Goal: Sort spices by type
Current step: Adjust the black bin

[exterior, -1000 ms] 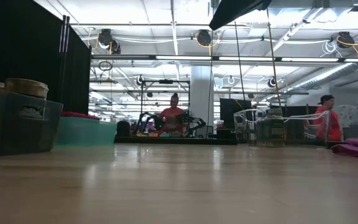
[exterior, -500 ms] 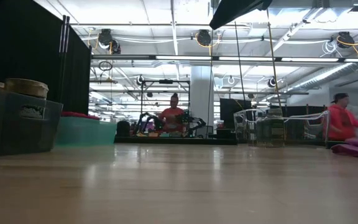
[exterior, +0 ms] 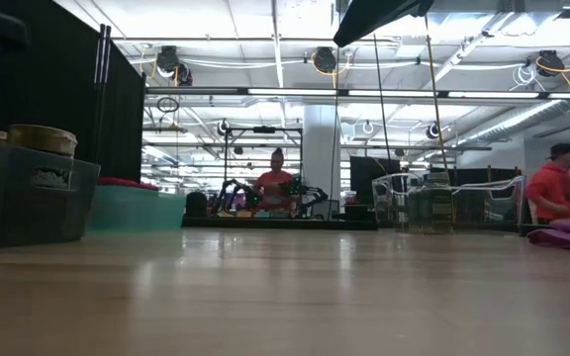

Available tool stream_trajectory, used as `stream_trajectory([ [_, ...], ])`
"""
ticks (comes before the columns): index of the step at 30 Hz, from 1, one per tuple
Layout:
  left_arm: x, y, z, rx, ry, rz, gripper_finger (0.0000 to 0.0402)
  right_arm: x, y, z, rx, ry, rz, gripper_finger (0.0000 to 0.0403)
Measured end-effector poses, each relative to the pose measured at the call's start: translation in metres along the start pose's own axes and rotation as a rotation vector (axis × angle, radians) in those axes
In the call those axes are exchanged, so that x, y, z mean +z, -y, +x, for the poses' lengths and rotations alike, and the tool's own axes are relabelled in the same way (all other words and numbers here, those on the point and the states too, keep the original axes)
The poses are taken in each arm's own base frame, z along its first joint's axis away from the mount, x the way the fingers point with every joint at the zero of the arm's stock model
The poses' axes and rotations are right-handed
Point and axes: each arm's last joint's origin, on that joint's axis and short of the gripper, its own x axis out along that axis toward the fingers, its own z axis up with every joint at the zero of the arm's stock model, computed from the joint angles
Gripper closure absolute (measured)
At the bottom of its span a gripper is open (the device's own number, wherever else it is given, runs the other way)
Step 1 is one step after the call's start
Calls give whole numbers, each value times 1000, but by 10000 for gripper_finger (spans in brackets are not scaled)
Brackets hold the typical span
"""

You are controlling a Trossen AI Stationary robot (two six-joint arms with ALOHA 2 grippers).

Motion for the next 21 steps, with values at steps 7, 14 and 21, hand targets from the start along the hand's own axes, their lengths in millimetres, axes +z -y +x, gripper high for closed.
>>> stream_trajectory([
  [7, 2, -20, 4, 127, -51, -66, 397, 0, 0, 0, 0, 0, -8, 403],
  [14, 0, -25, 4, 181, -55, -47, 398, 0, 0, 0, 0, 0, -8, 403],
  [21, 2, -27, 4, 221, -36, -27, 399, 0, 0, 0, 0, 0, -8, 403],
])
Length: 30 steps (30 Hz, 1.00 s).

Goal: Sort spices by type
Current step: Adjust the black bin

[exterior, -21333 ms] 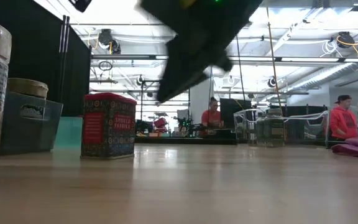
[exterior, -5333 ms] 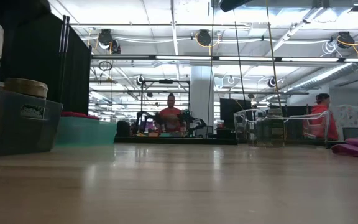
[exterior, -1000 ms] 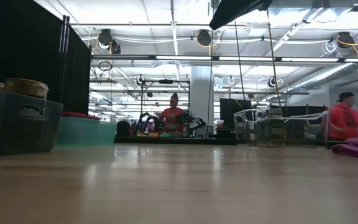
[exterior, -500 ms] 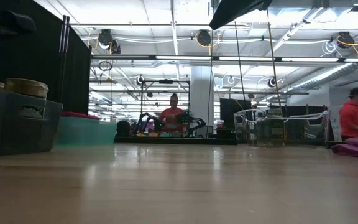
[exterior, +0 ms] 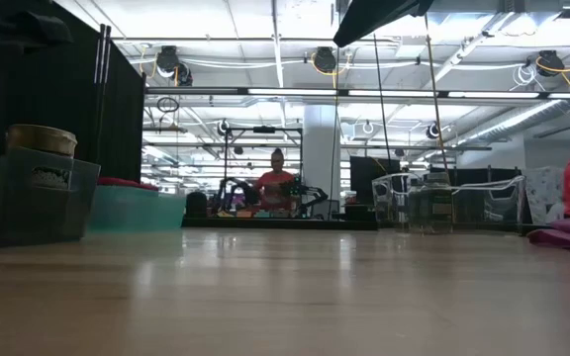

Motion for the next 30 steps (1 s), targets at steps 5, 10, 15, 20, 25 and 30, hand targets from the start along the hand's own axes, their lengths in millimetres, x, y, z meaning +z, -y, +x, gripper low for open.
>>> stream_trajectory([
  [5, -2, 0, -4, -68, -72, 5, 399, 0, 0, 0, 0, 0, 0, 403],
  [10, -10, 4, -11, -165, -148, 36, 400, 0, 0, 0, 0, 0, 8, 403],
  [15, -11, -2, 0, -60, -110, 42, 400, 0, 0, 0, 0, 0, 13, 403],
  [20, -5, -8, 4, -37, -92, 19, 400, 0, 0, 0, 0, 0, 16, 403],
  [25, -2, -12, 6, -10, -78, 4, 400, 0, 0, 0, 0, 0, 16, 403],
  [30, -3, -11, 5, -47, -111, 10, 400, 0, 0, 0, 0, 0, 16, 403],
])
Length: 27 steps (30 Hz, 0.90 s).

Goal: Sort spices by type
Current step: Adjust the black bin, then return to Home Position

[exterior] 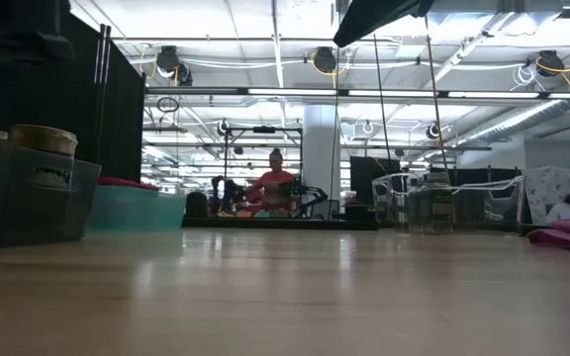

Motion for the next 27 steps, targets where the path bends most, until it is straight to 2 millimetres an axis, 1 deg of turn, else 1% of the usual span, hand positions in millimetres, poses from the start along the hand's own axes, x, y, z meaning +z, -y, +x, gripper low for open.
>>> stream_trajectory([
  [5, -2, 4, -6, -80, -31, 12, 400, 0, 0, 0, 0, 0, 0, 403],
  [11, -5, 2, -1, 7, 1, 47, 400, 0, 1, 1, -2, 0, 1, 403],
  [18, -4, -5, 9, 58, 0, 27, 400, 0, 1, 1, -3, 0, 1, 403],
  [21, -2, -8, 10, 68, 2, 19, 400, 0, 1, 1, -2, 0, 2, 403],
  [25, 3, -8, 2, 49, 23, 25, 400, 0, 1, 1, -2, -1, 1, 403],
  [27, 7, -5, -6, 33, 50, 29, 400, 1, 1, 1, -1, 2, -20, 403],
])
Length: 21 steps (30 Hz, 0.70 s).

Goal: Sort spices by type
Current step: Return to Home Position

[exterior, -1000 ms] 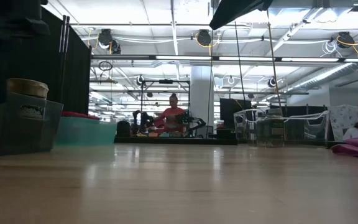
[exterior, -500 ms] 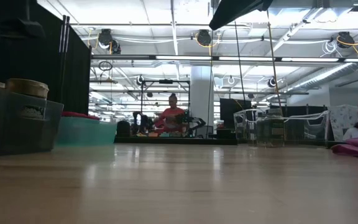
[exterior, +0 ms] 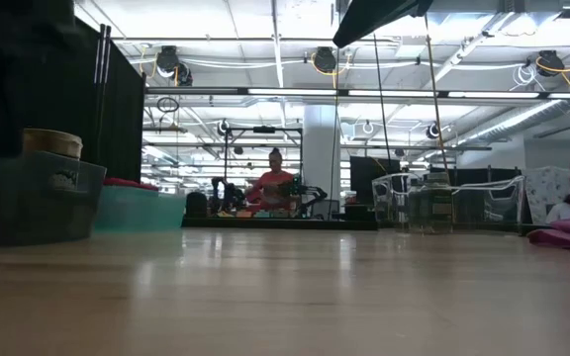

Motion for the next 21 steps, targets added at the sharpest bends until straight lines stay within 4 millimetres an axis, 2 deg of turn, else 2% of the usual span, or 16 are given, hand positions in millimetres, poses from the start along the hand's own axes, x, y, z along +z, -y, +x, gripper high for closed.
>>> stream_trajectory([
  [3, 8, 5, -16, -19, 157, 34, 400, 1, -10, 3, 41, 94, -90, 403],
  [6, 22, 7, -35, -66, 449, 96, 400, 2, -22, 8, 155, 252, -205, 403],
  [9, 37, 0, -43, -113, 699, 213, 400, 16, -18, 15, 298, 436, -239, 403],
  [11, 46, -11, -41, -112, 820, 300, 400, 22, -9, 23, 286, 536, -273, 403],
  [14, 58, -42, -38, -33, 962, 311, 400, 29, 3, 31, 239, 671, -326, 403],
  [16, 62, -70, -36, -23, 1032, 275, 400, 34, 14, 27, 251, 754, -353, 403],
  [18, 62, -98, -30, -63, 1094, 250, 400, 41, 30, 19, 265, 829, -348, 403],
  [21, 53, -139, -18, -92, 1103, 212, 400, 38, 54, 9, 260, 860, -337, 403],
])
